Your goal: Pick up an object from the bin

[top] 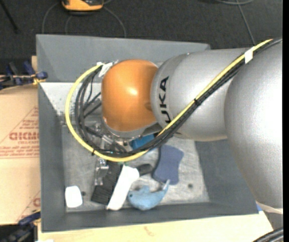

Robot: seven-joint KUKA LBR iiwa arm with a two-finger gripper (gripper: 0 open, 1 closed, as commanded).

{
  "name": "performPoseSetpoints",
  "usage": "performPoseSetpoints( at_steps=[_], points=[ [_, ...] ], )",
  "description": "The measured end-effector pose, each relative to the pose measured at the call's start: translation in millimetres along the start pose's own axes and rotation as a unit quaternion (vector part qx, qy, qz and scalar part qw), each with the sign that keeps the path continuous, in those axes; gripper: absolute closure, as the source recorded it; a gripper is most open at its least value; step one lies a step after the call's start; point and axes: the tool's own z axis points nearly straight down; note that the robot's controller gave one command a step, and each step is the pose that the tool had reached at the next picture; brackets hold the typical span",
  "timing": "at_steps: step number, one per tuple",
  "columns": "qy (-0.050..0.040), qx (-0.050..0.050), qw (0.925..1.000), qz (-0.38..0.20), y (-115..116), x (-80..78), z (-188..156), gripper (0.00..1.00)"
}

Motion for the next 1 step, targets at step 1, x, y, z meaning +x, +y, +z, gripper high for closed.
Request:
performPoseSetpoints(
  at_steps=[1],
  points=[
    [-0.0039, -0.001, 1.0, 0.002, -0.9, -2.1, -4.5, 0.0]
  ],
)
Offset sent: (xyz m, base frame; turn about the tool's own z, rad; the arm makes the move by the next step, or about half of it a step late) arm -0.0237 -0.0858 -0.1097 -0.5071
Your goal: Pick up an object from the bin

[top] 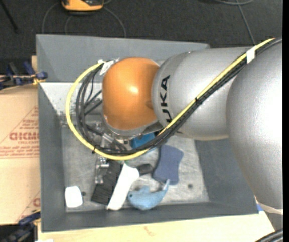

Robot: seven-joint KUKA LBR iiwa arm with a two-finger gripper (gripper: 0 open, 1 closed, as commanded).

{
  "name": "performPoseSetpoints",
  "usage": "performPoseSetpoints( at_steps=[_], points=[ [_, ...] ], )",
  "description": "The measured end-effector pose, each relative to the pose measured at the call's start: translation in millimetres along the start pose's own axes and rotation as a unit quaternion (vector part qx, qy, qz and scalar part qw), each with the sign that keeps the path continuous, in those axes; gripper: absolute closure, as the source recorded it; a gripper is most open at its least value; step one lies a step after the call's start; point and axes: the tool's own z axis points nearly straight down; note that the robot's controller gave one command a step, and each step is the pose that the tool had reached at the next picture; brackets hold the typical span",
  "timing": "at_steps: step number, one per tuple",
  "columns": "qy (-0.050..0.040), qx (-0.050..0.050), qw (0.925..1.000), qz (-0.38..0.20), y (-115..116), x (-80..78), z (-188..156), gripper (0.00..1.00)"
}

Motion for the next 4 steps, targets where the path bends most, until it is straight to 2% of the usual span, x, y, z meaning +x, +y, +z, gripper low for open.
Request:
performPoseSetpoints(
  at_steps=[1, 2, 3, 4],
  points=[
    [-0.0038, 0.0, 0.996, -0.09, -25, 7.5, 35, 0.0],
    [0.0, 0.001, 0.9922, -0.125, -58, -50.5, 54, 0.0],
    [-0.0002, 0.001, 0.9903, -0.139, -72, -37.5, 55, 0.0],
    [-0.002, 0.001, 0.9333, -0.359, -73, 10.1, 99, 0.0]
  ],
)
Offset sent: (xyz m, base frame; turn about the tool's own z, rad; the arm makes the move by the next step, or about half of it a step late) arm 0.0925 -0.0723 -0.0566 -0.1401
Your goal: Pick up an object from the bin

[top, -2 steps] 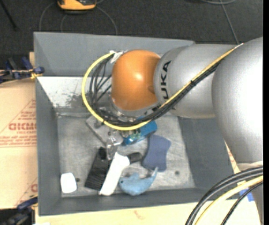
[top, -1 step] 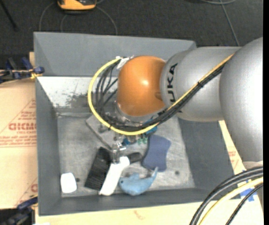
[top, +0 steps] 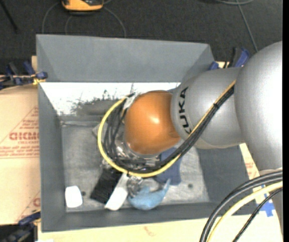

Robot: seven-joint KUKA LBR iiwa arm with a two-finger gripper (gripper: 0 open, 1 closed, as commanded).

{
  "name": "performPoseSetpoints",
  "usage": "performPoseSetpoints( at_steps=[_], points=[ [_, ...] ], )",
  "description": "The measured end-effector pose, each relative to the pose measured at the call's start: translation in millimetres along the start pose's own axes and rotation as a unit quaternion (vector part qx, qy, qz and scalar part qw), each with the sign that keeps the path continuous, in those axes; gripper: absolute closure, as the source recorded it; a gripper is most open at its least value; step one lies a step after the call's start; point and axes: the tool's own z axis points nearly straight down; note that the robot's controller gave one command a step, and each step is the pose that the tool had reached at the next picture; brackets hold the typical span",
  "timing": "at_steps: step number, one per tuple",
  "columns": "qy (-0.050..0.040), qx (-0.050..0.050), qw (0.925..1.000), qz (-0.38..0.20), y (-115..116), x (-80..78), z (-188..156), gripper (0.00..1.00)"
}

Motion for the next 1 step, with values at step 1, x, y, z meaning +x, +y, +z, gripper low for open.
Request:
performPoseSetpoints(
  at_steps=[1],
  points=[
    [0.0027, -0.003, 0.9998, 0.02, -3.8, -16.6, 13.2, 1.0]
  ],
)
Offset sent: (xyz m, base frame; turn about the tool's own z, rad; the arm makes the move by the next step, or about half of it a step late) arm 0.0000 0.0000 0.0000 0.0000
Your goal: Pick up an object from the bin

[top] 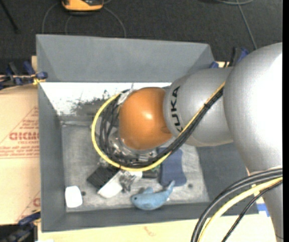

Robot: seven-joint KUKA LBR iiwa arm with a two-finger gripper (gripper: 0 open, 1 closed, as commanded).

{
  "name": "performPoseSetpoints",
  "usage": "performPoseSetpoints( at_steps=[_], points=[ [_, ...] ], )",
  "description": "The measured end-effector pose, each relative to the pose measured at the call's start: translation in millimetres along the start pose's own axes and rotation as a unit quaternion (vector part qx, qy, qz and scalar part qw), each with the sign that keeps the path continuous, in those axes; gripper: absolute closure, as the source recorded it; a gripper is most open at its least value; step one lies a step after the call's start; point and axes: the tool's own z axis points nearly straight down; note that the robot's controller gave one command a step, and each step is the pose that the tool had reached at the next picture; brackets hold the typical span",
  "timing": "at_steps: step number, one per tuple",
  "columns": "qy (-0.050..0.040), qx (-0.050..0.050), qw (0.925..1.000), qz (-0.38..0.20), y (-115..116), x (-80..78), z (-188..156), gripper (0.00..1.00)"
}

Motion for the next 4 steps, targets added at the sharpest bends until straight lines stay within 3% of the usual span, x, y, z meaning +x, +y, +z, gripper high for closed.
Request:
performPoseSetpoints(
  at_steps=[4],
  points=[
    [0.0004, 0.001, 1.0, 0.002, -1, 1.1, -27, 1.0]
  ],
)
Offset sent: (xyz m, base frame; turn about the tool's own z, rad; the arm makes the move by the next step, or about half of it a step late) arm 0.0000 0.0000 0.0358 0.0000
